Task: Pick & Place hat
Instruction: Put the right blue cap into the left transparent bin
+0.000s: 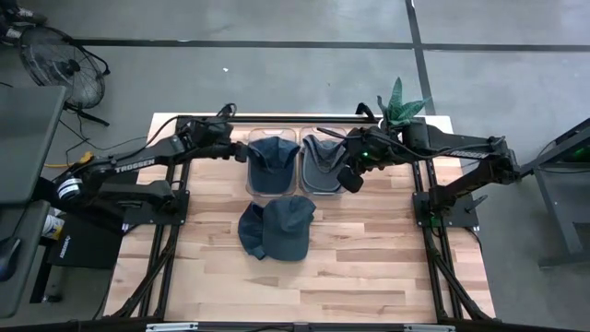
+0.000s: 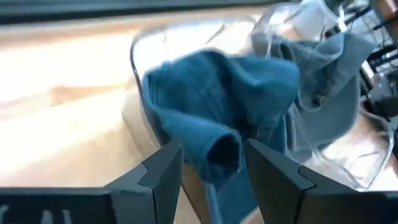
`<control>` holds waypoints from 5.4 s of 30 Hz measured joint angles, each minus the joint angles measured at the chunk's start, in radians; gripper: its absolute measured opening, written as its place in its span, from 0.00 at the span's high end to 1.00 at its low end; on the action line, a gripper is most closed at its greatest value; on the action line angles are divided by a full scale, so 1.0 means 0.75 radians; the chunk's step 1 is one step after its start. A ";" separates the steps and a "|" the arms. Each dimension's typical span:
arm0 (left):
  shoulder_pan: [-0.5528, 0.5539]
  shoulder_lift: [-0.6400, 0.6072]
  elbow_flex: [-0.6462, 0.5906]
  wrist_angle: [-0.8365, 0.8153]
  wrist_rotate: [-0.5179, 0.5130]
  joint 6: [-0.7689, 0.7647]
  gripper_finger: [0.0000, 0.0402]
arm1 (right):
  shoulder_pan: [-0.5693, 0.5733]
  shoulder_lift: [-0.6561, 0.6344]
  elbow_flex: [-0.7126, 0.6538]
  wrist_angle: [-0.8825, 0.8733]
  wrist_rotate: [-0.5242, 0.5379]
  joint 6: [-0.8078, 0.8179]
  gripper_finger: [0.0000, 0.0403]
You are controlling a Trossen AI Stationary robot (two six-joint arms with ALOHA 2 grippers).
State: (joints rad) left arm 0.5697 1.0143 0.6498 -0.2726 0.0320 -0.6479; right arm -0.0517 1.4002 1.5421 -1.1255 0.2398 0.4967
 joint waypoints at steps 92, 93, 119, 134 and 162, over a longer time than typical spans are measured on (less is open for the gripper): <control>-1.709 1.177 1.175 -0.987 -0.905 0.310 1.00 | 0.000 0.000 -0.001 -0.238 0.069 -0.248 1.00; -1.722 1.177 1.175 -0.988 -0.918 0.310 1.00 | 0.000 0.000 -0.001 -0.245 0.069 -0.238 1.00; -1.781 1.372 1.174 -0.751 -1.065 0.489 1.00 | 0.799 -0.239 -0.940 0.662 0.205 0.795 1.00; -1.574 1.372 1.174 -0.615 -0.500 0.708 1.00 | 1.080 -0.239 -1.200 1.079 0.416 0.979 1.00; -1.601 1.371 1.175 -0.540 -0.744 0.719 0.60 | 1.093 -0.238 -1.205 1.083 0.441 0.968 1.00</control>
State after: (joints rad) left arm -0.6308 2.0426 1.5311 -0.6773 -0.5262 -0.1089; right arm 0.7677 1.2217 0.6380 -0.3132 0.5706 1.2228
